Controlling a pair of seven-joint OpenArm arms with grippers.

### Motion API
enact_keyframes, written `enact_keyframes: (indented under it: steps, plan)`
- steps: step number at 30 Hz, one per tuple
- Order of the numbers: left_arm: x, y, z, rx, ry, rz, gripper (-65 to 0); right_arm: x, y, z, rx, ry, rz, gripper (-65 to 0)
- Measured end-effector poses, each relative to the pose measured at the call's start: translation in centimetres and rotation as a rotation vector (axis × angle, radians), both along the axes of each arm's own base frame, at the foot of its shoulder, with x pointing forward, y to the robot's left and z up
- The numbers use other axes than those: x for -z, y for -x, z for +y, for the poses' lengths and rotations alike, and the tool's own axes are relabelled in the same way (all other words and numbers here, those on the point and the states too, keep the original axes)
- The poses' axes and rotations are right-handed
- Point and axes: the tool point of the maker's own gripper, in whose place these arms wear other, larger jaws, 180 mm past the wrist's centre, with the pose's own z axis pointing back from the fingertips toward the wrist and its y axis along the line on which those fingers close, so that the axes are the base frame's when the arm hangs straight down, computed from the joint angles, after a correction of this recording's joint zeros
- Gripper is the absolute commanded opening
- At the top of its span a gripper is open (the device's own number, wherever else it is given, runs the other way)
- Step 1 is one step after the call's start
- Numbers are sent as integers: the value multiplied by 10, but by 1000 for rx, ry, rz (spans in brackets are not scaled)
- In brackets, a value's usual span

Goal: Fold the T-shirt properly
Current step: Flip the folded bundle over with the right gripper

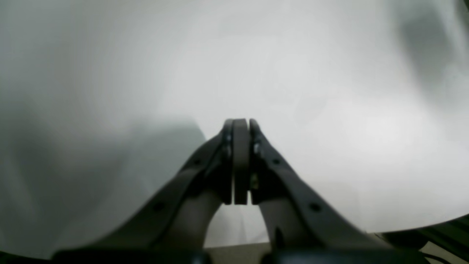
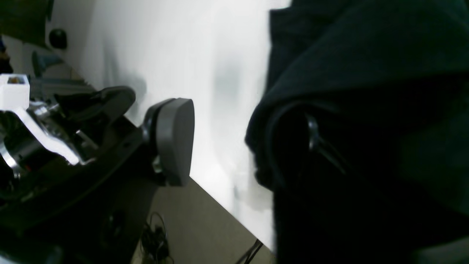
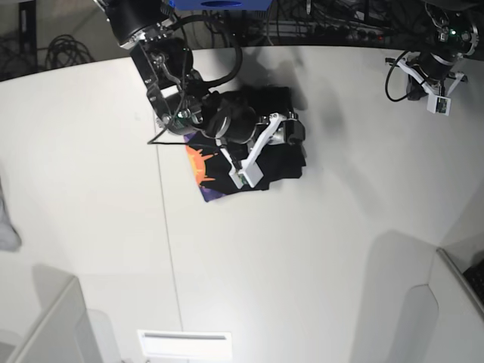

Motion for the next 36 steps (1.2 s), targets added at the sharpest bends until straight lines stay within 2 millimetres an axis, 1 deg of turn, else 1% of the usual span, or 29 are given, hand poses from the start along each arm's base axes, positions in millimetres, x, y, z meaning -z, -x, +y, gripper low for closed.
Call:
enact_keyframes:
  steps: [5,11,15,19,22,24,25,26,28,30,31,32,34,35,36]
  plan:
    - [0,0,0,0,1,0,-650,0,-2,1,-16,19,-18,-297]
    - [0,-1,0,0,1,-4,-650,7,8,24,-129,45,-14,-297]
    - [0,-1,-1,0,4,-4,-650,6,7,37,-202,76,-47,-297]
    - [-1,-1,1,-4,1,-5,-650,-5,13,50,-264,74,-94,-297]
    - [0,0,0,-1,3,-2,-650,-23,18,56,-288,39,-137,-297]
    - [0,-1,-1,2,5,-2,-650,-34,16,57,-286,21,-172,-297]
    - [1,-1,-3,7,7,0,-650,-38,12,53,-275,19,-183,-297]
    - [2,-2,-7,17,12,3,-650,-40,6,45,-254,12,-180,-297]
    - [5,-3,-17,44,25,9,-650,-41,-13,20,-165,31,-200,-297]
    - [7,-4,-27,43,48,2,-650,-43,-30,-8,-36,17,-193,-306]
    - [8,-4,-32,40,59,-2,-650,-44,-34,-21,16,11,-184,-338]
    - [8,-4,-36,37,68,-7,-650,-45,-39,-34,65,6,-179,-383]
    - [4,-7,-42,34,75,-24,-650,-43,-46,-55,144,3,-160,-528]
    - [0,-11,-46,34,91,-48,-650,-42,-49,-64,171,4,-153,-597]
    - [-7,-16,-53,34,129,-84,-650,-42,-53,-74,192,7,-167,-650]
